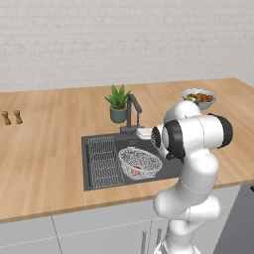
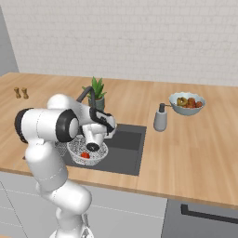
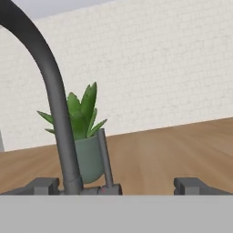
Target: Put the colander in the sink, put the apple in the colander, and turn on the sink faucet and pour water over the colander.
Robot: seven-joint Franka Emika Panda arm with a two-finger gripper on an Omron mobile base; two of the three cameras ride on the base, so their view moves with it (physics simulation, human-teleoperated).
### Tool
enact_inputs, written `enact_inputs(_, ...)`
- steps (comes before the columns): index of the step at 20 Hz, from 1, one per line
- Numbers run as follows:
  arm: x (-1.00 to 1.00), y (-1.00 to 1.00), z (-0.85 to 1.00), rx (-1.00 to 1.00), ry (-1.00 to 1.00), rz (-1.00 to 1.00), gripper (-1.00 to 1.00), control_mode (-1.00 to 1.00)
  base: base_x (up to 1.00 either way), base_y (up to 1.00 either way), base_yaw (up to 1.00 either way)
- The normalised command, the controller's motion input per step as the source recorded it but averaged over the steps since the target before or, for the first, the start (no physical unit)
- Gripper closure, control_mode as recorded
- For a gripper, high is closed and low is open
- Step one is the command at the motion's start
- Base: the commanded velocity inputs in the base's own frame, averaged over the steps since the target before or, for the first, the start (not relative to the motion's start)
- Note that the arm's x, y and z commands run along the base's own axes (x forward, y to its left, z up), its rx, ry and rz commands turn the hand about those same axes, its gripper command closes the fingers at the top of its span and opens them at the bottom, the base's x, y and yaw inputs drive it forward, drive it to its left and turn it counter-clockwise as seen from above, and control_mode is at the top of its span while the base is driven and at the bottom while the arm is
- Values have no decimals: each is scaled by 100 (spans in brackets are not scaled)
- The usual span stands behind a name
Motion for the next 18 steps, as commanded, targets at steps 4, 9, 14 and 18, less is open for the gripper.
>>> enact_inputs(4,33,0,0,0,-7,0,-100,-100,0,0,0)
enact_inputs(9,37,0,0,0,-3,0,-100,-100,0,0,0)
enact_inputs(14,18,2,0,0,0,0,-100,-100,0,0,0)
enact_inputs(18,6,0,0,0,0,0,-100,-100,0,0,0)
